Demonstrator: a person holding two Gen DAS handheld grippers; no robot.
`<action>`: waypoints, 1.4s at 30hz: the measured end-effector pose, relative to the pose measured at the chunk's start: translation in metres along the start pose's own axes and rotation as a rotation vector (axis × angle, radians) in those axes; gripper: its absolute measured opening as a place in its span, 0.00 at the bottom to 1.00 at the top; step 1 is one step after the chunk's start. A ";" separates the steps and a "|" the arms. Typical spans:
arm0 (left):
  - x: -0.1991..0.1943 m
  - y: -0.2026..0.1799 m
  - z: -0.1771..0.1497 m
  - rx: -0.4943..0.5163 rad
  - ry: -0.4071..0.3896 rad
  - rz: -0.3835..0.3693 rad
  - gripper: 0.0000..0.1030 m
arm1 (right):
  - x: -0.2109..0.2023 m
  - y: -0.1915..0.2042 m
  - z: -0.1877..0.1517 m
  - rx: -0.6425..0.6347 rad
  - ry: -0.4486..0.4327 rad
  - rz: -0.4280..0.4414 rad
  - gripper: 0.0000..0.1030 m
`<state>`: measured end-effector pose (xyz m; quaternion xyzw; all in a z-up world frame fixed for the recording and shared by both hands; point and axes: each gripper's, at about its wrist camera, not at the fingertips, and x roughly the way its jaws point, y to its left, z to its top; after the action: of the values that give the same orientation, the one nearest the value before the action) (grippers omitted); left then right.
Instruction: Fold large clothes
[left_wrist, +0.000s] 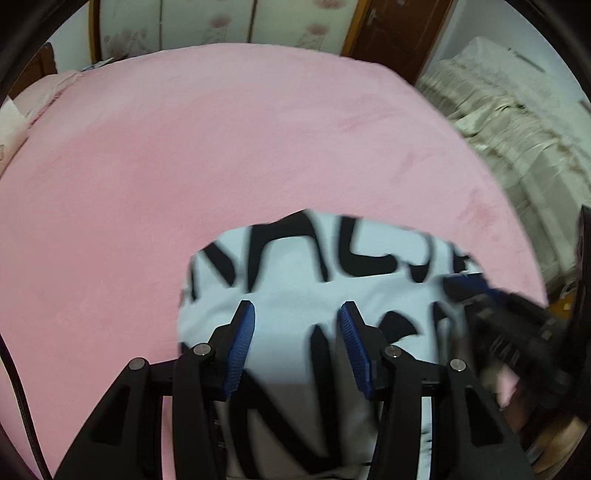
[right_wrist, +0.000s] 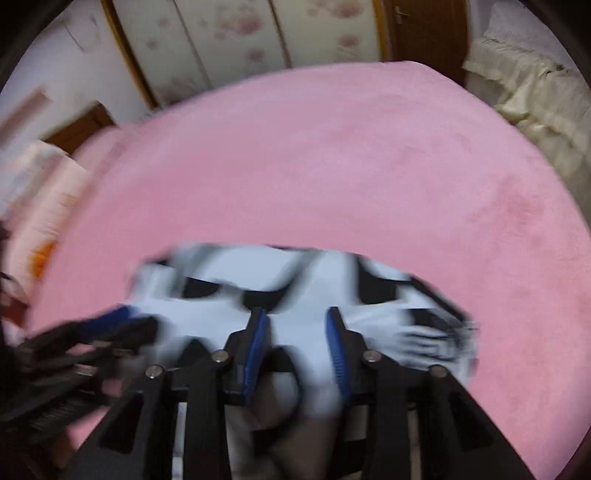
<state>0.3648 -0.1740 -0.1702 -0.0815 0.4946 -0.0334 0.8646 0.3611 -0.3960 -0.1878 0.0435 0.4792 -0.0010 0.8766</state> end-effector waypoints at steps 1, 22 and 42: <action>0.004 0.006 -0.002 -0.003 0.002 -0.002 0.46 | 0.004 -0.013 -0.003 0.018 0.008 -0.034 0.24; -0.030 0.007 -0.002 -0.011 0.038 -0.026 0.65 | -0.069 -0.050 -0.021 0.110 -0.043 -0.020 0.16; -0.196 0.000 -0.037 -0.046 0.032 -0.024 0.73 | -0.258 -0.018 -0.042 -0.012 -0.231 -0.048 0.71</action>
<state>0.2333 -0.1506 -0.0223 -0.1067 0.5081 -0.0336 0.8540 0.1857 -0.4205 0.0048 0.0265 0.3758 -0.0240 0.9260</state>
